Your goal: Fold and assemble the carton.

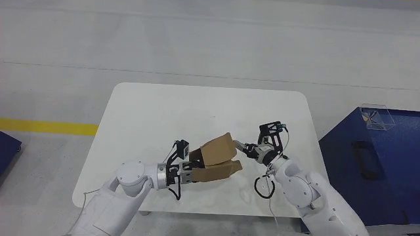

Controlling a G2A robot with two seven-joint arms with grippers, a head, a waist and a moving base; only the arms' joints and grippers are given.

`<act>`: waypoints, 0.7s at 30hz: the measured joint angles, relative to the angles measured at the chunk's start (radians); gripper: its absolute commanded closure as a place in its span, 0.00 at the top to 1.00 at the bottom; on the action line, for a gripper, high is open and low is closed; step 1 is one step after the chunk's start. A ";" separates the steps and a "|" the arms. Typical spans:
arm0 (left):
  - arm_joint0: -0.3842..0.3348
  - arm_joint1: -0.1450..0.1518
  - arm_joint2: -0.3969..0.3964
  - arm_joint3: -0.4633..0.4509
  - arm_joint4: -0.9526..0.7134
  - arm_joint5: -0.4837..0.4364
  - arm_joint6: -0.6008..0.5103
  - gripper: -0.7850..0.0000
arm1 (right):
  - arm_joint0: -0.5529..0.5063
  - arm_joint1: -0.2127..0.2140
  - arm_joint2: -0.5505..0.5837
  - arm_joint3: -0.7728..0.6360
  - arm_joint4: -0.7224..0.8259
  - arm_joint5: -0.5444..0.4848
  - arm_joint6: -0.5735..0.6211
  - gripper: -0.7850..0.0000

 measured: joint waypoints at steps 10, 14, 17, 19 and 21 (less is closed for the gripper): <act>-0.003 -0.002 -0.017 0.021 -0.041 0.022 0.029 0.00 | -0.021 -0.014 -0.046 -0.051 -0.110 0.041 -0.020 1.00; -0.002 -0.001 -0.024 0.022 -0.043 0.027 0.029 0.00 | -0.033 -0.019 -0.063 -0.081 -0.150 0.054 -0.005 1.00; 0.001 0.000 -0.029 0.021 -0.046 0.026 0.028 0.00 | -0.019 -0.025 -0.077 -0.078 -0.146 0.049 0.023 1.00; 0.002 0.000 -0.031 0.022 -0.048 0.026 0.028 0.00 | -0.010 -0.030 -0.089 -0.075 -0.150 0.052 0.032 1.00; 0.003 0.000 -0.033 0.024 -0.049 0.027 0.028 0.00 | -0.002 -0.035 -0.101 -0.076 -0.156 0.057 0.036 1.00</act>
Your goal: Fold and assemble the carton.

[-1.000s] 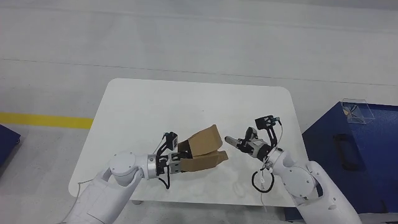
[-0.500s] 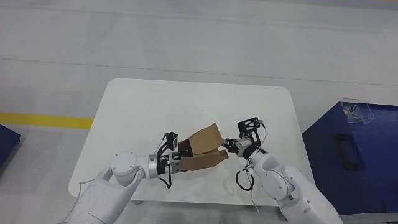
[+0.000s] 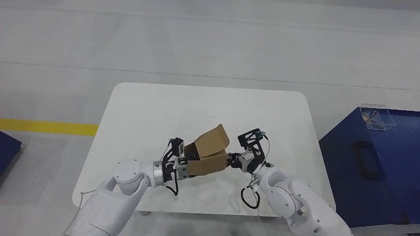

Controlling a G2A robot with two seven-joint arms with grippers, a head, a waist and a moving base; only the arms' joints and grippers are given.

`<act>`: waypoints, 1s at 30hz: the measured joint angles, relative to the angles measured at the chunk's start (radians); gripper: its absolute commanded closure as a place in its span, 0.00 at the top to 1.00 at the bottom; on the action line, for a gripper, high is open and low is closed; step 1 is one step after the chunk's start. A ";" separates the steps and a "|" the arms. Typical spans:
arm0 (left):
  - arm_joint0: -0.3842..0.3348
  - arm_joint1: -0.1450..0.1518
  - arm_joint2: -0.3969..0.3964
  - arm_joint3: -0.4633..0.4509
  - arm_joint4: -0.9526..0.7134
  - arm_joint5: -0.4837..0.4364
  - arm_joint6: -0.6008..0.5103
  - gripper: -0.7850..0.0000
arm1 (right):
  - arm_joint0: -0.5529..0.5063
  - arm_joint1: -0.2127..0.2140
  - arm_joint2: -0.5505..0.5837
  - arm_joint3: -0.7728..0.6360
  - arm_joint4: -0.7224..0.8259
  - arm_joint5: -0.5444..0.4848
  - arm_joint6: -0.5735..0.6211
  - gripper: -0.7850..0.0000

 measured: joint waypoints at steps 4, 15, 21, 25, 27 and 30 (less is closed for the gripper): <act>0.003 0.000 -0.002 0.002 -0.002 -0.001 0.001 0.00 | 0.007 -0.007 -0.011 0.000 -0.012 0.006 0.003 1.00; 0.010 0.000 -0.005 -0.004 -0.006 -0.002 0.002 0.00 | -0.011 -0.014 0.021 -0.013 0.004 -0.012 0.011 1.00; 0.006 -0.004 -0.001 0.002 -0.041 0.005 -0.031 0.00 | -0.014 -0.019 0.032 -0.020 0.004 -0.016 0.017 1.00; -0.006 -0.007 -0.002 0.032 -0.097 -0.006 -0.093 0.00 | -0.037 -0.013 0.096 -0.035 0.060 -0.047 0.027 1.00; -0.016 -0.011 -0.002 0.060 -0.149 -0.003 -0.148 0.00 | -0.054 -0.006 0.147 -0.042 0.096 -0.067 0.039 1.00; -0.036 -0.018 -0.004 0.109 -0.243 0.005 -0.241 0.00 | -0.084 0.003 0.233 -0.046 0.148 -0.089 0.055 1.00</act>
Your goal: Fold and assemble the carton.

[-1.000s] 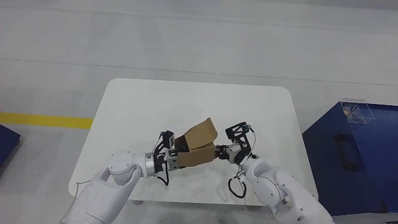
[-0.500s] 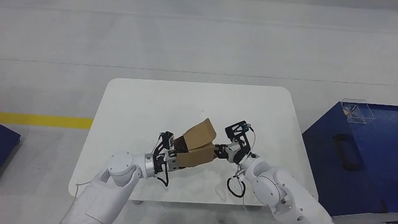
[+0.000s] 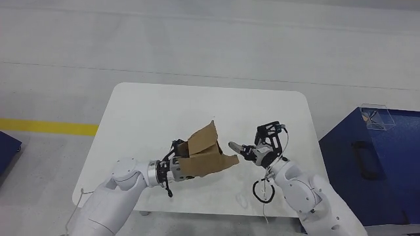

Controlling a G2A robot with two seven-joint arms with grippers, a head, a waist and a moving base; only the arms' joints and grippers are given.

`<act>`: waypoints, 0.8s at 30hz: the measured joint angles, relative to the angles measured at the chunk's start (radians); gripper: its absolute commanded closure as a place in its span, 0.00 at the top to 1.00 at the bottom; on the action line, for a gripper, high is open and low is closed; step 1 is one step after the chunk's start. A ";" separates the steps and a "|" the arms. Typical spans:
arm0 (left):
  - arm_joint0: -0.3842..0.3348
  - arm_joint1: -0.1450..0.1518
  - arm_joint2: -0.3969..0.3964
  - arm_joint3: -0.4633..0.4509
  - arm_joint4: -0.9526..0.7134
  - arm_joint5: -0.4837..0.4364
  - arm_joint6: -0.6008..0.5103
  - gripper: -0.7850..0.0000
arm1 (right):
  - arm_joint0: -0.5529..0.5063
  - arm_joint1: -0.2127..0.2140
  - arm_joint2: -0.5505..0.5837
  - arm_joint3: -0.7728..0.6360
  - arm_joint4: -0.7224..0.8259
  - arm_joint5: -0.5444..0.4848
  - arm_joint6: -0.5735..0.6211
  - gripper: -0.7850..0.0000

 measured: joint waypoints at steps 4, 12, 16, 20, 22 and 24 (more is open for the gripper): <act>-0.025 -0.008 0.002 0.063 -0.070 -0.015 -0.081 0.00 | -0.035 0.009 0.080 0.012 0.075 -0.042 0.061 1.00; -0.053 -0.018 0.022 0.102 -0.052 -0.031 -0.078 0.00 | -0.028 0.008 0.031 0.062 0.202 -0.191 0.218 1.00; -0.055 -0.020 0.033 0.100 -0.024 -0.040 -0.056 0.00 | -0.004 0.007 0.029 0.090 0.325 -0.270 0.273 1.00; -0.054 -0.022 0.041 0.092 0.010 -0.051 -0.033 0.00 | -0.001 0.011 0.061 0.091 0.388 -0.299 0.280 1.00; -0.051 -0.022 0.042 0.089 0.019 -0.053 -0.026 0.00 | -0.003 0.012 0.072 0.089 0.402 -0.305 0.281 1.00; -0.049 -0.022 0.043 0.085 0.028 -0.052 -0.021 0.00 | -0.004 0.013 0.078 0.084 0.409 -0.307 0.281 1.00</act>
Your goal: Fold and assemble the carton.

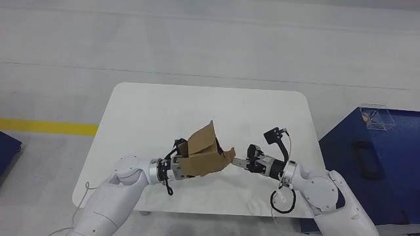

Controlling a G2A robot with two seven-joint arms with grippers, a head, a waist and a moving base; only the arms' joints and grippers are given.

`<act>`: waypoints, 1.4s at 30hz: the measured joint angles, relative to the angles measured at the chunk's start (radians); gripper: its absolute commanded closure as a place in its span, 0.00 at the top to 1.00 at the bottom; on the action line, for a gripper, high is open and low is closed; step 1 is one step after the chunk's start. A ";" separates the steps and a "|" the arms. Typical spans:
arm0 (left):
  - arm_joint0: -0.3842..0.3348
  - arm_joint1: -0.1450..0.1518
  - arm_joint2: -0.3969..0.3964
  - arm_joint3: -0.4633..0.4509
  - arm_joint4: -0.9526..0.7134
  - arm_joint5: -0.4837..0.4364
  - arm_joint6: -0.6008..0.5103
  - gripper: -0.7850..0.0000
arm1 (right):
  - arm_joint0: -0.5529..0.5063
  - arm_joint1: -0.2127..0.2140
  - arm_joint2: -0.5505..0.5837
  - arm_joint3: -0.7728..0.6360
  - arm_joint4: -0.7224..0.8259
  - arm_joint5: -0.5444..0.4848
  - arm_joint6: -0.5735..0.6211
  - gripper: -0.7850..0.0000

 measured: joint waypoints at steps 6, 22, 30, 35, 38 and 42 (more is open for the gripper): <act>0.004 0.002 0.004 -0.011 0.035 0.015 0.009 0.00 | 0.010 0.000 -0.008 0.000 0.005 0.005 -0.001 1.00; 0.008 0.006 0.006 -0.037 0.094 0.031 0.034 0.00 | 0.044 -0.003 -0.043 -0.001 -0.011 0.034 -0.005 1.00; 0.010 0.006 0.004 -0.041 0.097 0.035 0.034 0.00 | 0.054 -0.004 -0.061 0.006 -0.027 0.054 0.003 1.00; 0.011 0.007 0.003 -0.041 0.096 0.034 0.031 0.00 | 0.064 -0.006 -0.076 0.008 -0.041 0.065 0.007 1.00; 0.013 0.007 0.003 -0.042 0.097 0.033 0.031 0.00 | 0.066 -0.006 -0.079 0.008 -0.044 0.069 0.003 1.00; 0.016 0.006 0.003 -0.044 0.098 0.032 0.033 0.00 | 0.065 -0.005 -0.075 0.006 -0.043 0.072 0.003 1.00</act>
